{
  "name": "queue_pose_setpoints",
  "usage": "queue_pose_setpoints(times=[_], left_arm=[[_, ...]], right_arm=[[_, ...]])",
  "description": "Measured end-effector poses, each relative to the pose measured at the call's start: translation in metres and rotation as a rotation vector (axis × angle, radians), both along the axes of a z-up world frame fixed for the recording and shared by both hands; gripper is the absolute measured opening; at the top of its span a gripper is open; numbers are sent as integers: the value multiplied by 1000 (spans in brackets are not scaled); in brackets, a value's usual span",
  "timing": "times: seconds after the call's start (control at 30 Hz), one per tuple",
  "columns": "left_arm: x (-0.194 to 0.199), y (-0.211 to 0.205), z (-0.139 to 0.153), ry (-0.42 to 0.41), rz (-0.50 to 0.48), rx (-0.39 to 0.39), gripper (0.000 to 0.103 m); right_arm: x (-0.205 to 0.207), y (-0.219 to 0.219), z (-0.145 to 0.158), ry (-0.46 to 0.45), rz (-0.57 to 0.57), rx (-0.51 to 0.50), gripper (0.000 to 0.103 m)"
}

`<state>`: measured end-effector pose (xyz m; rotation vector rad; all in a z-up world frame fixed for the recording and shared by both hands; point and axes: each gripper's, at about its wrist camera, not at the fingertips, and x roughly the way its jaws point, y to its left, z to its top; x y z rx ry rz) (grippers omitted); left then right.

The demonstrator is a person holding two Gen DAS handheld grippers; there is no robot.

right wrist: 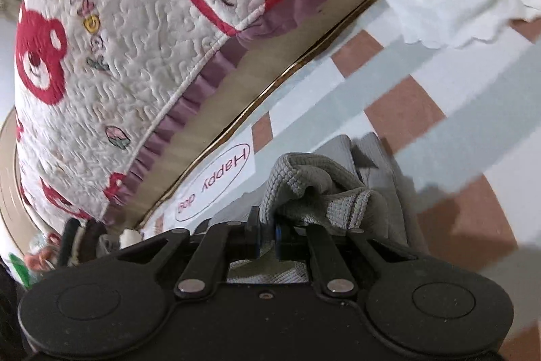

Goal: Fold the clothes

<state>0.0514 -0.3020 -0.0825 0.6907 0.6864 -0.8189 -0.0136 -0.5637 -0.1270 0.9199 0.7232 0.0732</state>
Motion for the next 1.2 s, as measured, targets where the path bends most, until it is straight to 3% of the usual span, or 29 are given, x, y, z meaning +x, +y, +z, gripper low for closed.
queue_pose_setpoints(times=[0.07, 0.13, 0.27, 0.33, 0.43, 0.5, 0.6, 0.73, 0.8, 0.87, 0.9, 0.97, 1.03, 1.1, 1.17, 1.2], left_arm=[[7, 3, -15, -8, 25, -9, 6], [11, 6, -29, -1, 49, -19, 6], [17, 10, -45, 28, 97, -46, 6], [24, 8, -46, 46, 117, -55, 7], [31, 4, -46, 46, 116, -48, 7], [35, 3, -47, 51, 119, -46, 7], [42, 3, -48, 62, 124, -43, 7], [49, 1, -52, 66, 126, -20, 7], [54, 0, -54, 74, 132, -16, 7], [59, -3, -56, 85, 135, -11, 7], [62, -4, -58, 91, 137, -7, 8], [70, -6, -62, 115, 145, -4, 8], [78, -5, -69, 137, 172, -13, 23], [85, 3, -76, 152, 224, -59, 34], [89, 15, -73, 178, 257, -131, 34], [88, 22, -68, 168, 271, -164, 34]], right_arm=[[-1, -2, -8, -43, 31, 17, 17], [-16, -5, -15, -107, 74, 20, 28], [-40, -7, 2, -161, 130, -132, 34], [-48, -5, 18, -209, 152, -236, 46], [-60, -7, 30, -340, 126, -257, 61], [-56, -5, 26, -314, 171, -292, 61], [-47, 12, 13, -214, 243, -514, 61], [-31, 11, -14, -144, 205, -596, 61], [-20, 3, -24, -141, 170, -551, 61], [-11, -6, -32, -145, 148, -473, 55], [-7, -11, -36, -146, 137, -428, 48], [-6, -20, -44, -129, 114, -324, 47], [-4, -31, -56, -94, 89, -189, 48], [-4, -42, -69, -72, 60, -56, 48], [-7, -50, -78, -63, 33, 41, 48], [-8, -48, -76, -63, 32, 32, 48]])
